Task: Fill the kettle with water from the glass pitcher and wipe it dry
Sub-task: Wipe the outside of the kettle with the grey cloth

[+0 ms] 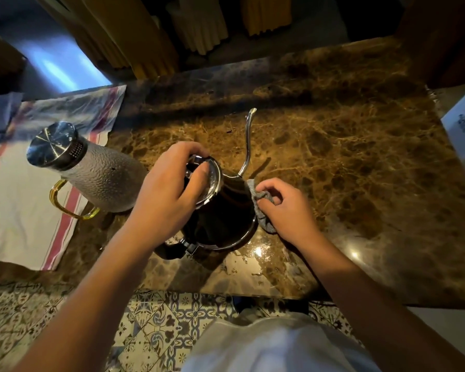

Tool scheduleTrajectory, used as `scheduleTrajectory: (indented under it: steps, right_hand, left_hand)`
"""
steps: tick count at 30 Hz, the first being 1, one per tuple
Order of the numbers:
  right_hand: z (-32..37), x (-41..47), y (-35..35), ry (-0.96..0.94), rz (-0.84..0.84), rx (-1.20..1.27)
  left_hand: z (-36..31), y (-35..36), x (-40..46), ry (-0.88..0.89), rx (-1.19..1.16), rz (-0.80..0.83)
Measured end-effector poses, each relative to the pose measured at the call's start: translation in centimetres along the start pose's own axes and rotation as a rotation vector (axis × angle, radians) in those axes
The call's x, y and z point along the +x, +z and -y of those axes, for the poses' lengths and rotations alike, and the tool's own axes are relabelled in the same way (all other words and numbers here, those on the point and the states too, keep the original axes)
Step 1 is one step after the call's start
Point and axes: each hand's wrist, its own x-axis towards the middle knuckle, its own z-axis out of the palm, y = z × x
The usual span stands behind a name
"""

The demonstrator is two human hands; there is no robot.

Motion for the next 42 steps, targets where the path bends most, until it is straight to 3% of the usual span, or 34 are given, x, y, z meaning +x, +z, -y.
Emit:
scheduleTrajectory:
  steps: [6,10,14,19,22,24,30,37,42]
  right_hand:
    - [4.9,0.4,-1.5,-0.153,-0.075,0.358]
    - [5.7,0.8,0.0,-0.234,-0.016,0.268]
    - [3.3,0.9,1.3,-0.244,-0.060,0.144]
    - [1.0,0.7,0.4,-0.186,-0.100,0.073]
    - [0.1,1.2,-0.7,-0.076,-0.040,-0.034]
    - [0.4,1.6,-1.4,0.006,-0.020,0.016]
    - [3.2,4.0,-3.1,0.119,-0.263,0.353]
    - [5.6,3.6,-3.4,-0.112,-0.208,0.415]
    - [4.7,3.8,-0.5,-0.100,-0.310,0.315]
  left_hand:
    - [0.7,-0.9,1.1,0.052,-0.065,0.133]
    - [1.3,-0.8,1.7,0.098,-0.102,0.123]
    - [1.6,-0.8,1.7,0.096,-0.106,0.129]
    - [1.7,-0.8,2.1,0.103,-0.116,0.155]
    - [1.8,-1.1,2.4,0.108,-0.113,0.165]
    - [1.8,-1.1,2.6,0.105,-0.107,0.168]
    - [2.0,-1.2,2.8,0.106,-0.124,0.159]
    - [2.3,-1.1,2.9,0.154,-0.109,0.133]
    - [2.3,-1.1,3.0,0.175,-0.097,0.120]
